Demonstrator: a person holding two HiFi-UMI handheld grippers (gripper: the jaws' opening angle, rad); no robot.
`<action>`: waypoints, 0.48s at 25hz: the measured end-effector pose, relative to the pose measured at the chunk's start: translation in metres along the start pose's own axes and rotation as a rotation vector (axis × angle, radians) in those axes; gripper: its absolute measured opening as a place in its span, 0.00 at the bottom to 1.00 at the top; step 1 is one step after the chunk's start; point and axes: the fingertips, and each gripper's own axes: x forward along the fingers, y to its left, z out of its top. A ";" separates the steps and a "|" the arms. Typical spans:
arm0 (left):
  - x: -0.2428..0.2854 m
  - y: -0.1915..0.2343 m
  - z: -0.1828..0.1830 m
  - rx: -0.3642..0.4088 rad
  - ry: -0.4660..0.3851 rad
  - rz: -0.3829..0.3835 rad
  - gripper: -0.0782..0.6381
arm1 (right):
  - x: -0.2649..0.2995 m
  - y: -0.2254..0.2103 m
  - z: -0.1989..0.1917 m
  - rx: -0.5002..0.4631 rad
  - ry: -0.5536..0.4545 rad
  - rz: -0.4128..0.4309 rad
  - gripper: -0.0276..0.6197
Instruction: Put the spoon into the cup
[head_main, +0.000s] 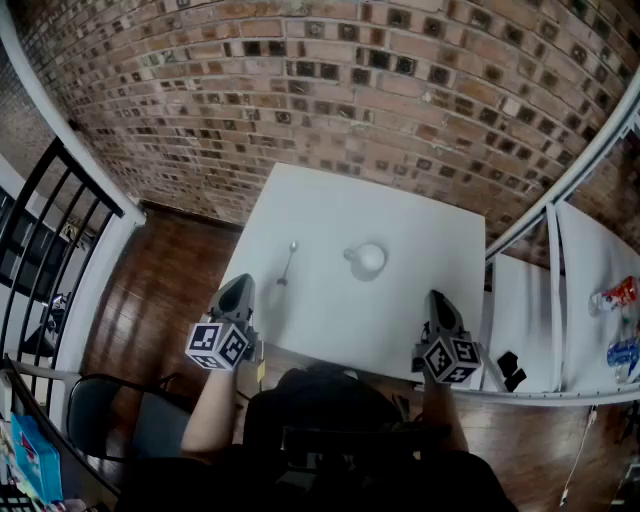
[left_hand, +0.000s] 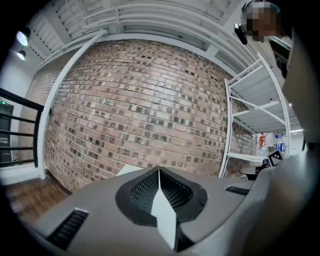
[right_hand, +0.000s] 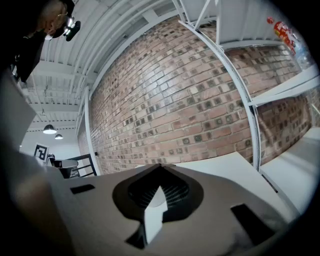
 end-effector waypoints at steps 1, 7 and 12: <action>0.001 0.001 -0.001 0.004 0.004 0.003 0.12 | 0.000 -0.001 -0.001 0.001 0.003 -0.002 0.05; 0.007 0.003 -0.011 -0.004 0.027 0.009 0.12 | 0.000 -0.004 -0.006 0.004 0.021 -0.002 0.05; 0.022 0.002 -0.036 0.031 0.103 0.013 0.13 | 0.001 -0.008 -0.010 0.000 0.045 -0.005 0.05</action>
